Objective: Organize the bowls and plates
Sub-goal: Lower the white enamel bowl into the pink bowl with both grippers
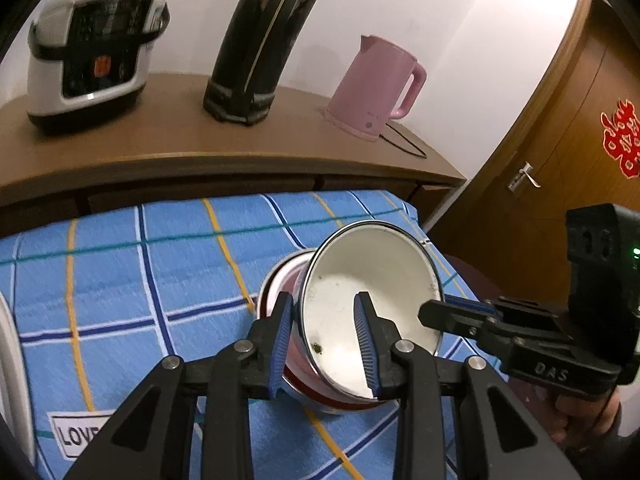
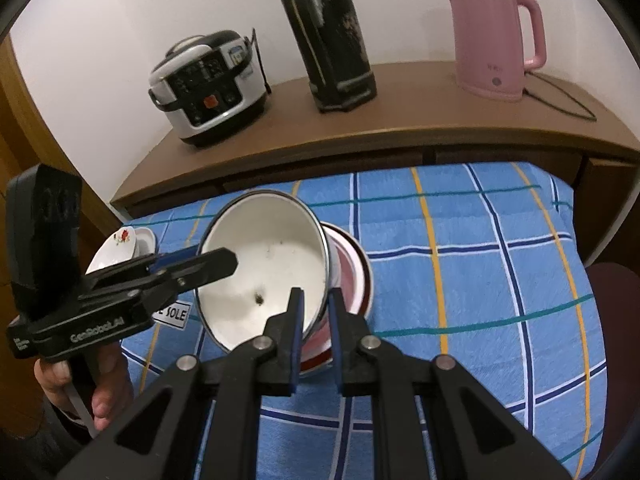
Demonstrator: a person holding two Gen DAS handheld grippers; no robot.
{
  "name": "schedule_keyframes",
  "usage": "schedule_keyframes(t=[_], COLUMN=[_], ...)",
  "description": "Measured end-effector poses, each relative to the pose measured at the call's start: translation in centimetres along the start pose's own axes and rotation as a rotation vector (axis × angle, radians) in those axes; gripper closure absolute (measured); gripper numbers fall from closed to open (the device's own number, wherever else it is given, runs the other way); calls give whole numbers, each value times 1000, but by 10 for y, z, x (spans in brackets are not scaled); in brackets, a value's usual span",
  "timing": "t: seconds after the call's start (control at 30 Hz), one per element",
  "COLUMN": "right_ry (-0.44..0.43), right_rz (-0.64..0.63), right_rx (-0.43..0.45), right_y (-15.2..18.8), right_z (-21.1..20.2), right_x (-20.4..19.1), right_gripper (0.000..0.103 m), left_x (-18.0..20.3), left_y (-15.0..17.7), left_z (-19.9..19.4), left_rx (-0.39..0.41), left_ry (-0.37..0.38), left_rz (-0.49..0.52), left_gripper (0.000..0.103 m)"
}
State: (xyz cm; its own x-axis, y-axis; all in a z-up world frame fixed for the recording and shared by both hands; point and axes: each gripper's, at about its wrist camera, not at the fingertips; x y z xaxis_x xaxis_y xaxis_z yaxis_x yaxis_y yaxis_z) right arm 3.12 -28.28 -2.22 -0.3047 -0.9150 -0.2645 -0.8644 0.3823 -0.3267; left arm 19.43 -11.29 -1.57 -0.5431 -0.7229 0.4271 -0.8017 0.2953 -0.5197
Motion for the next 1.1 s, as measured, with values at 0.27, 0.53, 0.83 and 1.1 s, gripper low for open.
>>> schedule_keyframes(t=[0.27,0.53,0.83,1.1], right_ry=[-14,-26,-24,-18], right_rz=[15,14,11,6], right_rx=[-16,-35,-43,-41], right_y=[-2,-4,-5,-6], right_z=[2,7,10,11], right_x=[7,9,10,11], right_gripper=[91,91,91,91], left_x=[2,2,2,5], left_y=[2,3,3,4], left_z=[3,7,8,8], left_rx=[-22,-35,-45,-42], left_ry=[13,-12,-20,-39], left_rz=[4,17,30,47], left_gripper=[70,70,70,70])
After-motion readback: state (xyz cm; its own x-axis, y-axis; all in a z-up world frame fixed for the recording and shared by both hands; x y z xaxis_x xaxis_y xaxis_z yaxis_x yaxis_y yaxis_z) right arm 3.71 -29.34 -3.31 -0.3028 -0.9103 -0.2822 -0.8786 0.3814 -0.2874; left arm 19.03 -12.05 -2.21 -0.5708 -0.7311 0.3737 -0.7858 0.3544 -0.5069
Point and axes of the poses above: each gripper's, at about its wrist camera, not at the fingertips, and z roughly the way its jaws point, x to its right, y to its underside, and after that the axes turned 11 degrees about -x, right-handed
